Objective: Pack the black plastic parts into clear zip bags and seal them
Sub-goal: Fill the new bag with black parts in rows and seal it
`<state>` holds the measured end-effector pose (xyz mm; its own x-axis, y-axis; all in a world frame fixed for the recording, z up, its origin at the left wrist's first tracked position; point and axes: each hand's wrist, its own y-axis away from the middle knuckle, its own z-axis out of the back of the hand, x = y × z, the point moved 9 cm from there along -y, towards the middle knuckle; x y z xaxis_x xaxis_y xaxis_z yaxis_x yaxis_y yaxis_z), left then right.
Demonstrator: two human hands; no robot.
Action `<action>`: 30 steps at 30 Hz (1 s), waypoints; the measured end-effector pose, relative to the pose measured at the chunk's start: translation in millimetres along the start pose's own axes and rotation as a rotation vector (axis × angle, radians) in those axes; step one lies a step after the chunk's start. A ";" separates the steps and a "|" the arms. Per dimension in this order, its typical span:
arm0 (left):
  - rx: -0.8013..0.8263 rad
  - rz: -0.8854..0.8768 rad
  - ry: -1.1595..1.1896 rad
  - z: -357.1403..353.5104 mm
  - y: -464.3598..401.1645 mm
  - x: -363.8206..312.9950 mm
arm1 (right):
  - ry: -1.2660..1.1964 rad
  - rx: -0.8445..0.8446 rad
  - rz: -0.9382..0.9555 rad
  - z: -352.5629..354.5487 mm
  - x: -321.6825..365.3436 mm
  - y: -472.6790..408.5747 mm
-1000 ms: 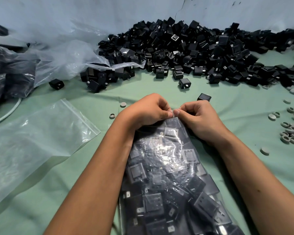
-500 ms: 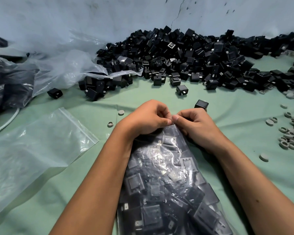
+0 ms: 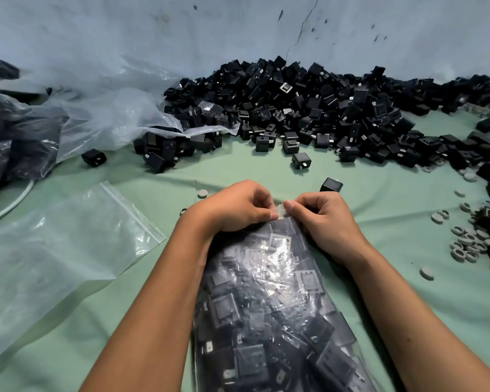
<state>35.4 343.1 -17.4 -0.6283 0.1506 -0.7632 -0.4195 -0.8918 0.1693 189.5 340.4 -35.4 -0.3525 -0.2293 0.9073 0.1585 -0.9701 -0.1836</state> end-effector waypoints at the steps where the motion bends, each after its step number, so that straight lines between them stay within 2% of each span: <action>1: 0.002 -0.004 -0.016 1.6 2.4 -1.0 | 0.004 0.011 -0.011 -1.6 -0.3 -0.9; 9: -0.069 -0.019 -0.061 9.3 7.1 -2.6 | -0.028 0.046 -0.097 -7.1 -7.8 -2.7; 15: 0.013 0.015 -0.070 13.4 13.1 6.8 | -0.037 0.026 -0.112 -5.9 -4.2 -1.7; 24: -0.008 -0.019 -0.058 13.4 15.6 3.8 | -0.067 0.027 -0.154 -5.6 -5.1 -1.0; 30: 0.027 0.034 -0.028 19.6 21.9 15.5 | -0.055 0.009 -0.165 -4.8 -4.1 0.2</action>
<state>3.6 334.3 -13.3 -0.6604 0.1328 -0.7391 -0.4149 -0.8849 0.2117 186.6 340.8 -41.0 -0.3238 -0.0620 0.9441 0.1107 -0.9935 -0.0272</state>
